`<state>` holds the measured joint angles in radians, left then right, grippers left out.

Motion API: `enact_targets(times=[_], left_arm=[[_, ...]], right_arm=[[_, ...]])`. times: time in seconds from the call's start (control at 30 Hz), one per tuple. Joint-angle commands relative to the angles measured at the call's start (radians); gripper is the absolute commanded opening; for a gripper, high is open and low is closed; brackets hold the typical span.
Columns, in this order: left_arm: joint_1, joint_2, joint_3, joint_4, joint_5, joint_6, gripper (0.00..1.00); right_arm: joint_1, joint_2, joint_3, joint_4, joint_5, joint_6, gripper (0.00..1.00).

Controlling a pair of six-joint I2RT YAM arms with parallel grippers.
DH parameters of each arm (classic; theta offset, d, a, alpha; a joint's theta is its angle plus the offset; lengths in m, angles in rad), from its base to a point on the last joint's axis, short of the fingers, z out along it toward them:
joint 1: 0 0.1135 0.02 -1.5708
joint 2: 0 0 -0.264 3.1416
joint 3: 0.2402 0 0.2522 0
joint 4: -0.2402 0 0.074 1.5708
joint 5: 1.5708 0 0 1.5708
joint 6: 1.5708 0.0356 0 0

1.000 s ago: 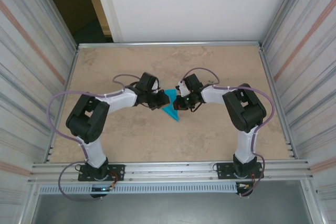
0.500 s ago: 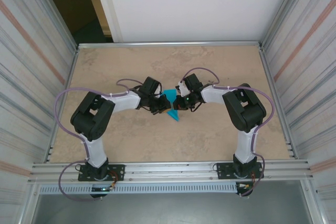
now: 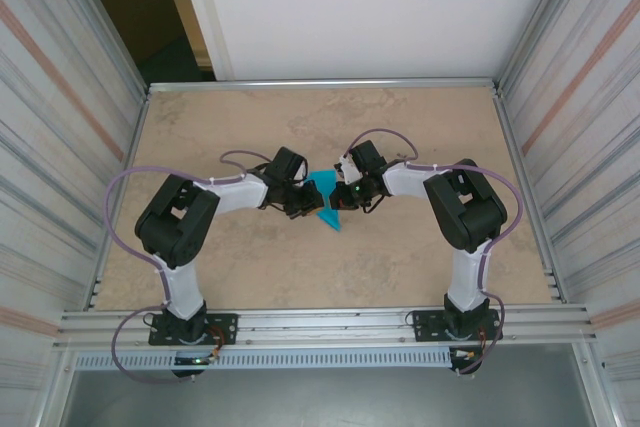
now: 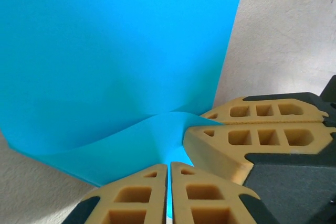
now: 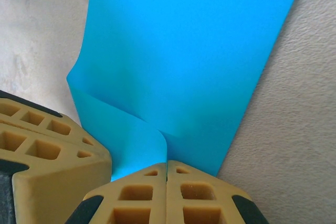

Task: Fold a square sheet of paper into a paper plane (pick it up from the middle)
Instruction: Third fold the triangle at the center of the table.

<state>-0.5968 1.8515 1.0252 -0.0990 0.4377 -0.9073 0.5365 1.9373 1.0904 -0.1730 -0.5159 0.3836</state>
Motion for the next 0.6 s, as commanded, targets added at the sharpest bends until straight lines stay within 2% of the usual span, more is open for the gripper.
enact_targets(times=[0.0,0.57], left_arm=[[0.002,0.002,-0.033,-0.008,-0.031,-0.024,0.10],[0.013,0.007,-0.038,-0.022,-0.052,-0.033,0.10]], right_arm=[[-0.001,0.036,0.005,-0.063,0.043,-0.016,0.00],[-0.002,0.041,0.004,-0.063,0.040,-0.011,0.01]])
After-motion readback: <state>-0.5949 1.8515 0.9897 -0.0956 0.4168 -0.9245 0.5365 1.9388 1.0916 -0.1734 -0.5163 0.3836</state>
